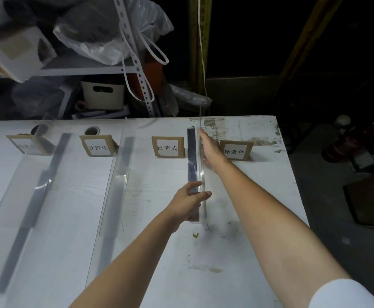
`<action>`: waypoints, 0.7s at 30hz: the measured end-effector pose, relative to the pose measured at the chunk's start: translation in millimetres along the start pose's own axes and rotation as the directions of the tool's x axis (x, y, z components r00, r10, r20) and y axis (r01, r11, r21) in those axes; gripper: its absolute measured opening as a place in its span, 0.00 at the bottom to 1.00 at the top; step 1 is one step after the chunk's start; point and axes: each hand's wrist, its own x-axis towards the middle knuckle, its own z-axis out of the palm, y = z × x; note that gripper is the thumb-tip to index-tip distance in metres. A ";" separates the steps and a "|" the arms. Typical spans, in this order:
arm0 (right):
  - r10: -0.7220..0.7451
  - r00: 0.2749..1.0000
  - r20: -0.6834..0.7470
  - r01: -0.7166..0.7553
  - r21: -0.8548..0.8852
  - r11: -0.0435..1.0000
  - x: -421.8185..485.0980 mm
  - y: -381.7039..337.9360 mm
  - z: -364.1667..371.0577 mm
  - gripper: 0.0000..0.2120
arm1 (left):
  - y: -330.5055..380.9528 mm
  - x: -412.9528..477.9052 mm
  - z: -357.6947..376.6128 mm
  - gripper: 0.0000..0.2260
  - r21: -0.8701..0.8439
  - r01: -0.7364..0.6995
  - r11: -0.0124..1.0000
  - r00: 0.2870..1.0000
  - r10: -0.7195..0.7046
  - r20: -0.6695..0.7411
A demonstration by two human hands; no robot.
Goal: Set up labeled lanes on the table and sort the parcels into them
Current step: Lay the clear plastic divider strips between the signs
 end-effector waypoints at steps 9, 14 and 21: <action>-0.142 0.987 0.072 0.158 -0.558 0.815 -39.0 -46.7 -12.8 0.21 | 18.9 -17.7 -28.5 0.23 0.440 -0.010 0.898 0.998 0.037 -0.051; -0.118 0.984 0.136 0.169 -0.926 0.339 -72.7 -84.3 -7.5 0.23 | 35.3 -44.6 -69.8 0.25 0.748 0.050 0.662 0.992 0.055 -0.116; -0.100 0.976 0.192 0.203 -0.973 0.106 -113.4 -124.2 48.2 0.26 | 52.7 -113.0 -146.3 0.26 0.759 0.105 0.642 0.969 0.106 -0.223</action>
